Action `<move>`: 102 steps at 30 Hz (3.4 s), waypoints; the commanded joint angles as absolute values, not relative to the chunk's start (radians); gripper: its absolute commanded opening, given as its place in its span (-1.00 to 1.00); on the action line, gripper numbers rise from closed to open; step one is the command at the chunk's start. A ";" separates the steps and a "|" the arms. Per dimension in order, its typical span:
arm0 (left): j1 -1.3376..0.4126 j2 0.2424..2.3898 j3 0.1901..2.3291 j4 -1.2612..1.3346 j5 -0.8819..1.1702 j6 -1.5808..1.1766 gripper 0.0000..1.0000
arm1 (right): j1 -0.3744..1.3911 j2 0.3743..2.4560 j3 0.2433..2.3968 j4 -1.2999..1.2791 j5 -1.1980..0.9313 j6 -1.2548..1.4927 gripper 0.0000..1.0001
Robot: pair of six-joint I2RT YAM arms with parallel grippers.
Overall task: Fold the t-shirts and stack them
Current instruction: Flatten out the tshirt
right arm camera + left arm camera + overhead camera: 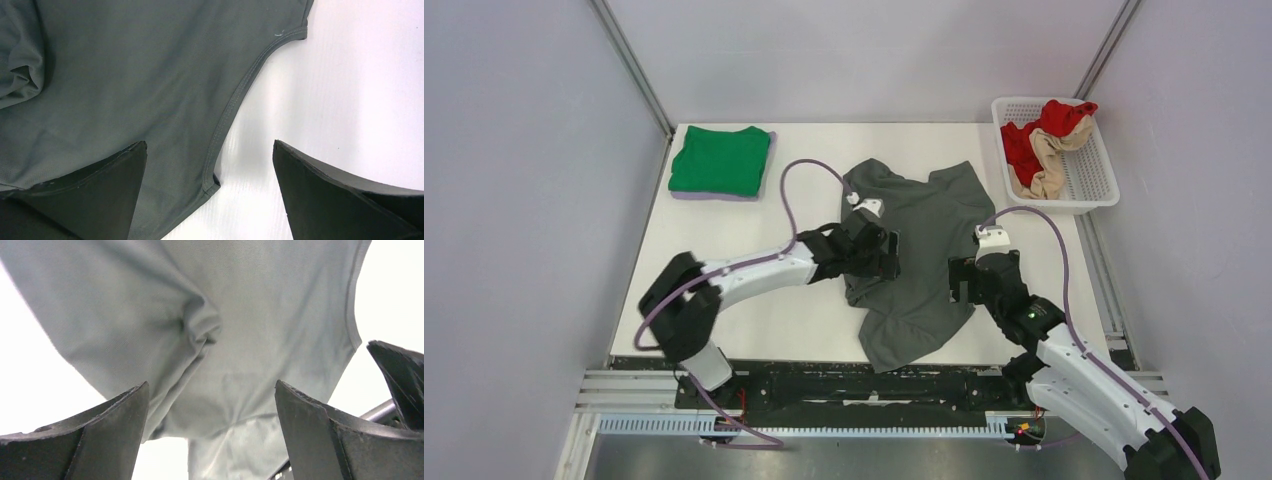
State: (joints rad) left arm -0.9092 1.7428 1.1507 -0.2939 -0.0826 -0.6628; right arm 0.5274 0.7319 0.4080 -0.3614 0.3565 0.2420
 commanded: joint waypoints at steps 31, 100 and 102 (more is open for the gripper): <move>-0.882 1.609 1.016 -0.428 -0.312 -0.672 -0.16 | 0.533 0.829 0.325 -0.188 0.114 0.214 0.96; -0.421 0.914 0.496 -0.457 -0.417 -0.845 -0.96 | 0.305 1.041 0.527 -0.287 0.188 0.298 0.96; -0.420 0.895 0.488 -0.447 -0.405 -0.841 -0.96 | 0.390 0.965 0.470 -0.357 0.191 0.363 0.96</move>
